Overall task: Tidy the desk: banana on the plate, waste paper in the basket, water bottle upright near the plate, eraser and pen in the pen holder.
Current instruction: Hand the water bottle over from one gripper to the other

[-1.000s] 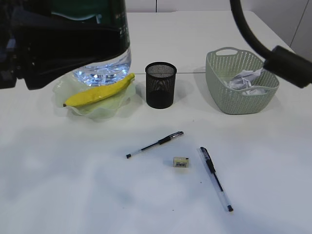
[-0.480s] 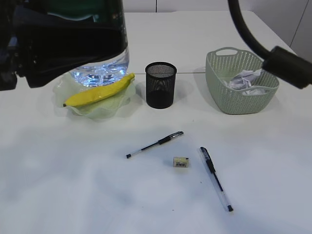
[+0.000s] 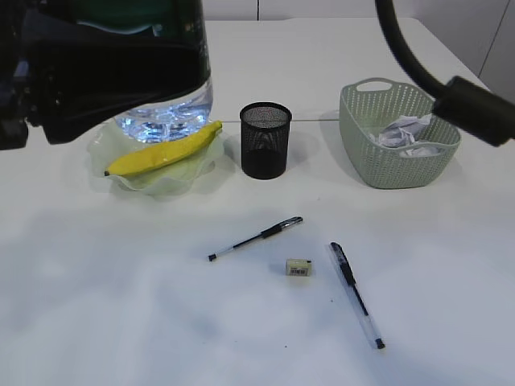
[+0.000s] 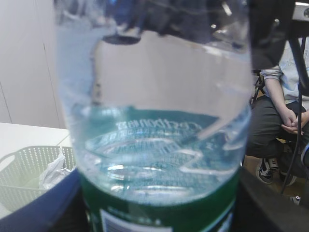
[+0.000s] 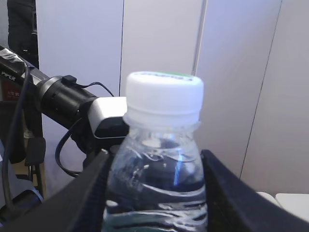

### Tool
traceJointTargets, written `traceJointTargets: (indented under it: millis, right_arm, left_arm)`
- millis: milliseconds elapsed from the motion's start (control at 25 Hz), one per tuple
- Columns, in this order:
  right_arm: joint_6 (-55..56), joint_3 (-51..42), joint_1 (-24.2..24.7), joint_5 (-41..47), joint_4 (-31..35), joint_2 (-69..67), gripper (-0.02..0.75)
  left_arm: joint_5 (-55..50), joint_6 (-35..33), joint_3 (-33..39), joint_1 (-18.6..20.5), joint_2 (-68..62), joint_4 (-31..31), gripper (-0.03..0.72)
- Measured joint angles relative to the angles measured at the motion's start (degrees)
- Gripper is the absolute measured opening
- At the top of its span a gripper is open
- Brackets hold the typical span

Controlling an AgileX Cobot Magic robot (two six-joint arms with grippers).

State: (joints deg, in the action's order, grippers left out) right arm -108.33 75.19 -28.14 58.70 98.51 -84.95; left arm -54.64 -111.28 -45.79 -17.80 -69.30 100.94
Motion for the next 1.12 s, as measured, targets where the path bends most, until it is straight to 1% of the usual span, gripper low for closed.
traceJointTargets:
  millis: [320,600,1120]
  right_arm:
    - [0.0,0.0,0.0,0.0,0.0,0.0,0.384]
    - [0.0,0.0,0.0,-0.1,0.0,0.0,0.384]
    - [0.0,0.0,0.0,-0.7,0.0,0.0,0.384]
  left_arm:
    - [0.0,0.0,0.0,0.0,0.0,0.0,0.485]
    - [0.0,-0.1,0.0,0.0,0.0,0.0,0.550]
    - [0.4,-0.1,0.0,0.0,0.0,0.0,0.589]
